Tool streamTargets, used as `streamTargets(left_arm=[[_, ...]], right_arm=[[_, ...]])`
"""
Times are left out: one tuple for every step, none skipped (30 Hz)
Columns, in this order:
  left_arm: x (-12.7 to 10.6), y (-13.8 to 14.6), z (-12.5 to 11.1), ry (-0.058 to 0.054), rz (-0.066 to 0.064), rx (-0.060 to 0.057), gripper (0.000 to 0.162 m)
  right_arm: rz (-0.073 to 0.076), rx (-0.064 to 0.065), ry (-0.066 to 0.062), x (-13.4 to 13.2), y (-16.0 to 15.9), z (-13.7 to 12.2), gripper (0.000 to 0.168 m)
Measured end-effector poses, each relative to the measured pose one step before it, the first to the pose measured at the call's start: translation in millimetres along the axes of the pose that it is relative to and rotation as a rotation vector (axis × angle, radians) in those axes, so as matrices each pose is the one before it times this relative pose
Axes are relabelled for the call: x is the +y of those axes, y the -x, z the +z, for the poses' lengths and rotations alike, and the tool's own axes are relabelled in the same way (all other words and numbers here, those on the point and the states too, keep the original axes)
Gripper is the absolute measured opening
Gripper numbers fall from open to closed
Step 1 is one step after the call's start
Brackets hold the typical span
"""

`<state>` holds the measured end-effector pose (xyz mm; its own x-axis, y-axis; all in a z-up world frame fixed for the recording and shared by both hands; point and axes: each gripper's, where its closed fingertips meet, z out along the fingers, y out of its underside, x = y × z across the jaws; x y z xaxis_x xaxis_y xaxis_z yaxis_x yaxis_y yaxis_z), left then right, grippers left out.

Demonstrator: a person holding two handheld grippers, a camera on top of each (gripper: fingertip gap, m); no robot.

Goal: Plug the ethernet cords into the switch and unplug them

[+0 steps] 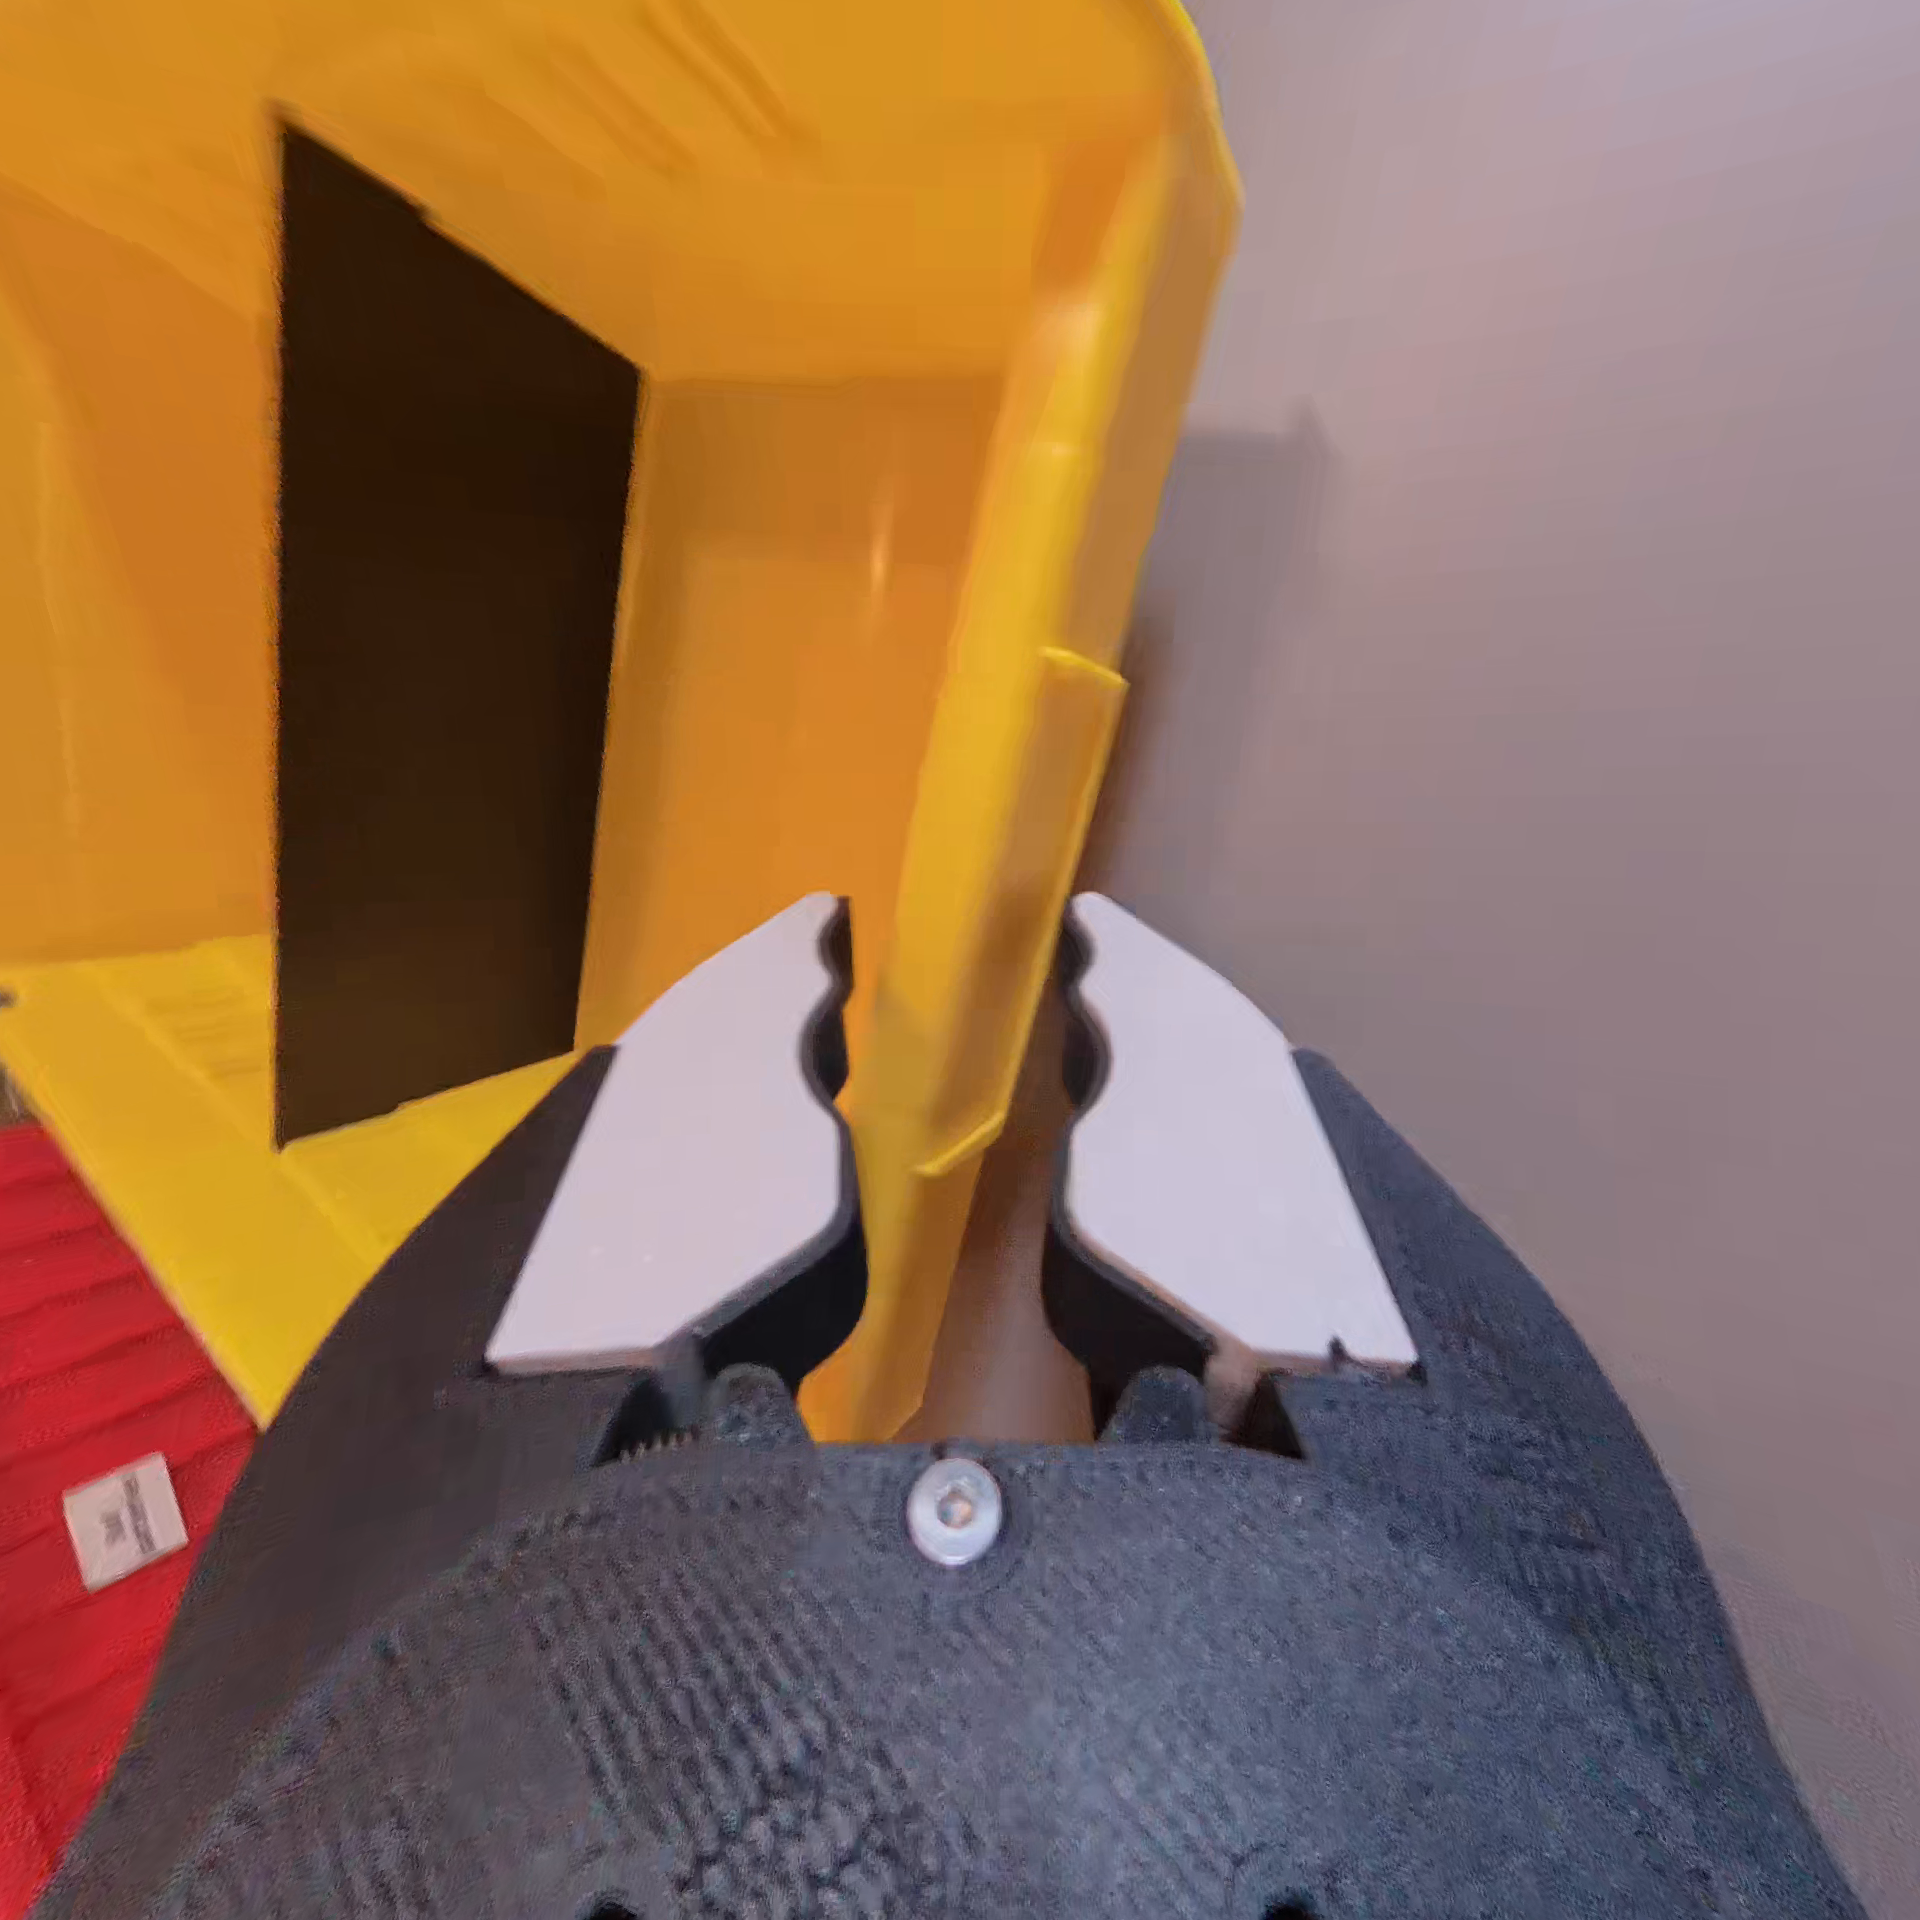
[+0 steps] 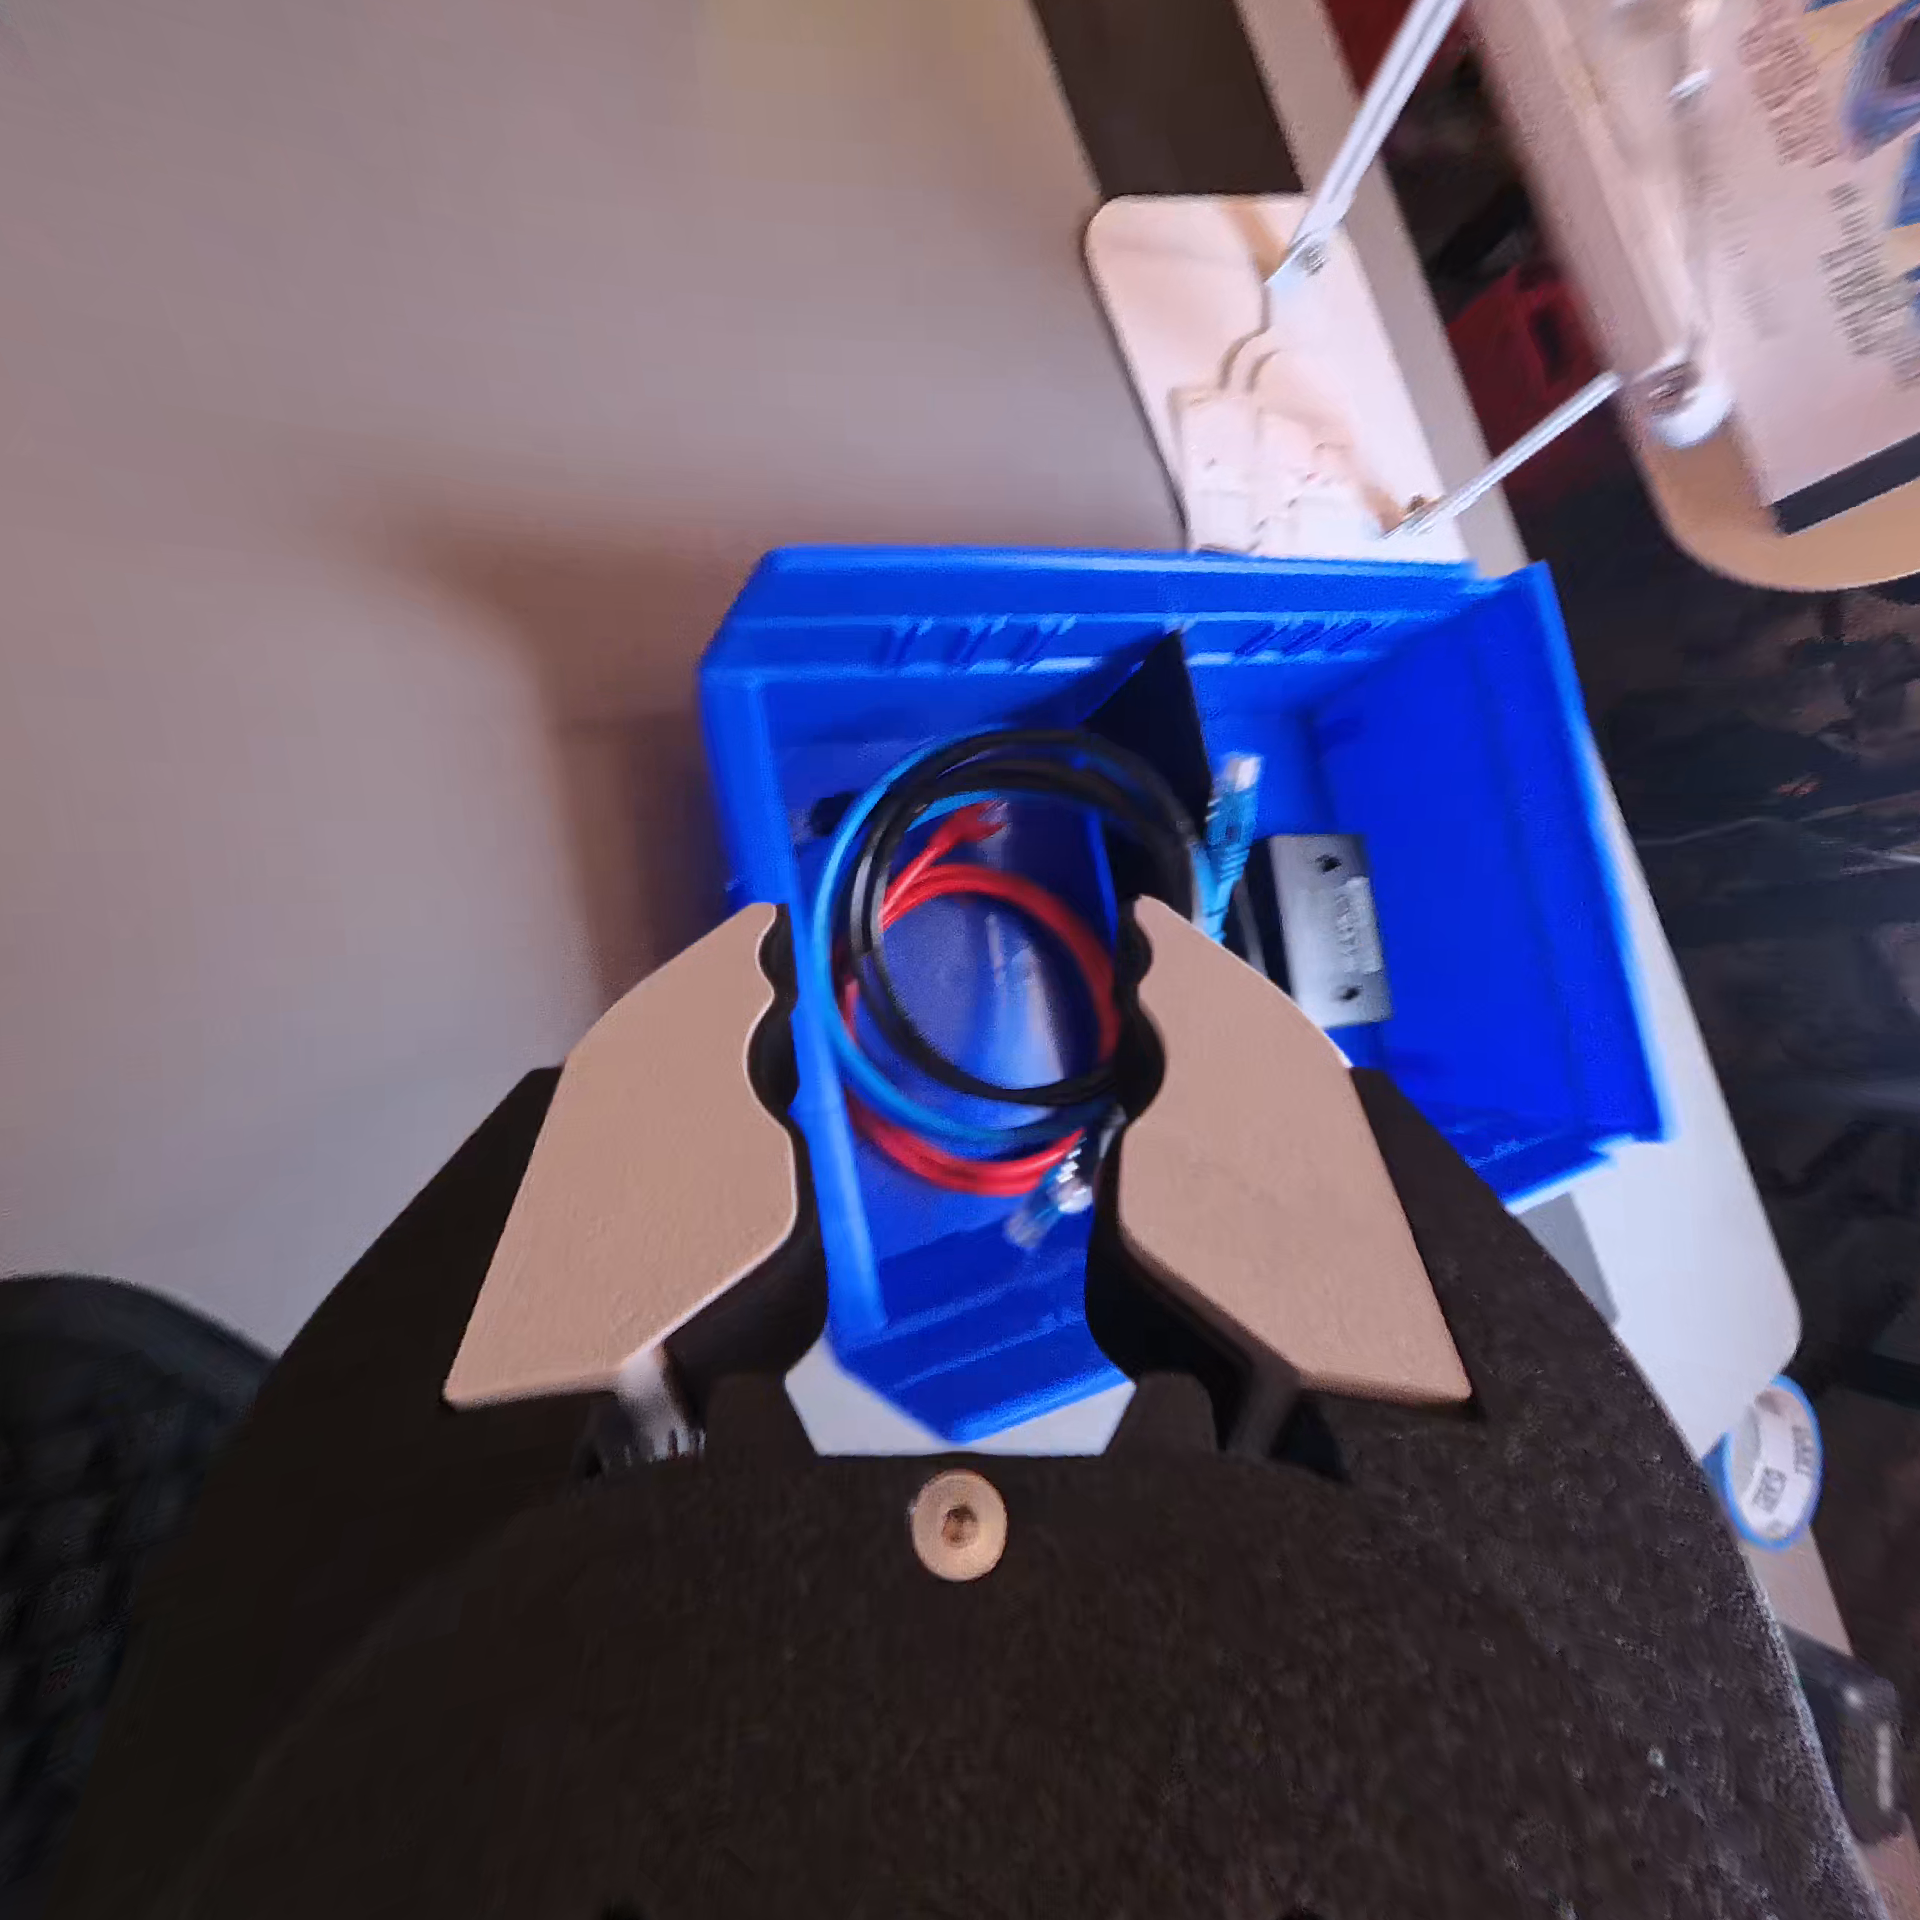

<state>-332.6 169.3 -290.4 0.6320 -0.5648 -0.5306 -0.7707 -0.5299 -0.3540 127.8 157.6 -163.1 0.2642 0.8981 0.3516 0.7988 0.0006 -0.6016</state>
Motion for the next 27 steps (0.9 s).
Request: streamTargets(left_arm=[[-0.61, -0.88, 3.01, 0.0037, 0.0483, -0.0158, 0.034], [-2.58, -0.86, 0.09, -0.0018, 0.0406, -0.0221, 0.032], [-5.14, -4.12, -1.52, -0.0146, 0.0067, 0.0053, 0.031], [-8.14, -8.65, -3.09, -0.0365, -0.0001, 0.0296, 0.031], [-9.49, -11.01, -3.81, -0.0366, -0.0256, 0.0348, 0.030], [-5.25, -8.87, -3.87, -0.0020, 0.0073, 0.0049, 0.030], [-5.39, -11.04, -4.48, -0.0041, 0.0399, 0.0069, 0.030], [-8.24, -13.60, -5.82, -0.0204, 0.0284, 0.0221, 0.030], [-9.93, -14.80, -5.92, -0.0285, 0.0248, 0.0272, 0.030], [-10.45, -15.95, -5.38, -0.0297, 0.0339, 0.0286, 0.030], [-11.21, -15.77, -4.76, -0.0312, 0.0339, 0.0285, 0.030], [-11.75, -15.56, -4.08, -0.0302, 0.0257, 0.0324, 0.029], [-11.58, -14.40, -3.12, -0.0250, 0.0269, 0.0307, 0.029], [-10.78, -12.20, -1.58, -0.0170, 0.0278, 0.0208, 0.029], [-10.66, -9.24, -0.13, -0.0146, 0.0213, 0.0115, 0.029], [-9.42, -6.32, 1.12, -0.0102, 0.0184, 0.0053, 0.029], [-8.09, -3.54, 2.09, -0.0077, 0.0135, 0.0032, 0.029], [-7.00, -1.30, 2.58, -0.0084, 0.0071, 0.0024, 0.029], [-5.37, 0.26, 2.85, -0.0058, 0.0097, -0.0007, 0.029], [-4.28, 1.09, 2.88, -0.0049, 0.0135, -0.0008, 0.029], [-3.45, 1.45, 2.67, -0.0057, 0.0133, 0.0021, 0.029], [-3.48, 1.81, 2.48, -0.0105, 0.0026, 0.0067, 0.029], [-3.53, 2.44, 2.60, -0.0132, 0.0007, 0.0050, 0.029], [-3.06, 2.65, 2.42, -0.0115, 0.0059, 0.0021, 0.030], [-2.12, 2.67, 2.72, -0.0081, 0.0156, -0.0006, 0.030], [-1.73, 2.71, 2.83, -0.0104, 0.0226, -0.0059, 0.030], [-1.41, 3.02, 2.64, -0.0156, 0.0224, -0.0116, 0.030]], right_arm=[[-0.0032, -0.0110, 0.0309, 6.65, 14.83, 0.37, 0.058], [0.0013, -0.0070, 0.0252, 6.05, 13.03, 1.85, 0.058], [0.0002, 0.0018, 0.0278, 6.49, 10.37, 2.83, 0.057], [-0.0056, 0.0107, 0.0295, 6.48, 8.03, 3.43, 0.058], [-0.0095, 0.0126, 0.0282, 6.05, 6.58, 3.96, 0.058], [-0.0098, 0.0120, 0.0299, 5.73, 5.77, 4.53, 0.058], [-0.0109, 0.0192, 0.0305, 5.11, 3.80, 5.16, 0.058], [-0.0162, 0.0281, 0.0323, 4.61, 1.91, 5.60, 0.058], [-0.0217, 0.0265, 0.0321, 4.03, 1.31, 5.73, 0.059], [-0.0203, 0.0271, 0.0269, 2.55, 0.32, 5.59, 0.059], [-0.0195, 0.0286, 0.0224, 1.42, -0.94, 5.53, 0.059], [-0.0264, 0.0344, 0.0240, 1.57, -2.81, 6.02, 0.059], [-0.0314, 0.0454, 0.0350, 3.18, -5.04, 7.15, 0.059], [-0.0338, 0.0259, 0.0360, 2.98, -2.14, 8.00, 0.059], [-0.0268, 0.0049, 0.0229, 1.06, 0.96, 8.33, 0.058], [-0.0180, -0.0031, 0.0152, -0.08, 1.90, 8.12, 0.053], [-0.0191, -0.0123, 0.0122, 0.00, 3.20, 7.22, 0.039], [-0.0166, 0.0184, 0.0080, -0.53, -0.82, 4.85, 0.032], [-0.0289, 0.0186, 0.0105, -0.08, -0.43, 0.92, 0.032], [-0.0172, 0.0042, 0.0167, 0.73, 1.39, -1.35, 0.032], [-0.0078, -0.0082, -0.0085, -1.90, 3.91, -3.41, 0.032], [-0.0011, -0.0123, -0.0349, -4.56, 6.04, -4.93, 0.032], [0.0062, -0.0127, -0.0396, -5.15, 7.73, -5.99, 0.032], [0.0003, -0.0051, -0.0260, -4.00, 8.54, -6.43, 0.032], [-0.0045, 0.0007, -0.0048, -2.09, 8.59, -6.84, 0.032], [-0.0076, 0.0026, 0.0003, -1.80, 8.82, -7.08, 0.032], [-0.0026, 0.0029, -0.0124, -3.43, 8.83, -7.04, 0.032]])
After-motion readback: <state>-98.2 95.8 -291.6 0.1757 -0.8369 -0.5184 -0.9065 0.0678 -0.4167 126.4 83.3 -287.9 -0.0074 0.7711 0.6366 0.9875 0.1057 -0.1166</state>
